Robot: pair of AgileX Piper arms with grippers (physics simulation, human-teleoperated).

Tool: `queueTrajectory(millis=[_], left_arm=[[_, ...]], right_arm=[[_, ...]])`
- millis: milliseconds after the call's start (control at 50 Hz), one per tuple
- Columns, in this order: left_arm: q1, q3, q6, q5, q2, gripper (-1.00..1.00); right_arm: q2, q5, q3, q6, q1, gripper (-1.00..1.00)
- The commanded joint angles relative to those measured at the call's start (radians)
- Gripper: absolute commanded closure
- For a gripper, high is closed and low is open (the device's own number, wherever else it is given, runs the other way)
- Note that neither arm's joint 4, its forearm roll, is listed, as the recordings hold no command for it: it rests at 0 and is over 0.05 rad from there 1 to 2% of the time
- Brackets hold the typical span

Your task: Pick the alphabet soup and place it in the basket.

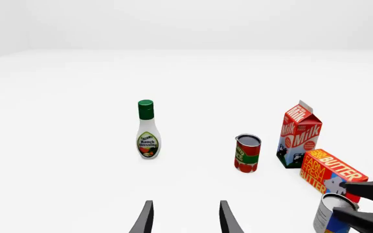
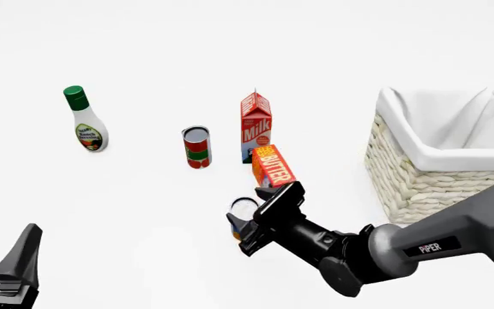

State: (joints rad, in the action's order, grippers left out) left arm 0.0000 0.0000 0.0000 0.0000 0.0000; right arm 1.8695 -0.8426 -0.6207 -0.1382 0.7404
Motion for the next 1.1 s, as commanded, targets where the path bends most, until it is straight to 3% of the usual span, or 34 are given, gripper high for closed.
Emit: queueTrajectory(millis=[20,1100], left_arm=[[0.000,0.000,0.000,0.000,0.000,-1.00],[0.000,0.000,0.000,0.000,0.000,-1.00]], right_arm=[[0.034,-0.004,-0.016,0.007,-0.002,-1.00],[0.148,-0.034,-0.050,0.058,-0.001,-1.00]])
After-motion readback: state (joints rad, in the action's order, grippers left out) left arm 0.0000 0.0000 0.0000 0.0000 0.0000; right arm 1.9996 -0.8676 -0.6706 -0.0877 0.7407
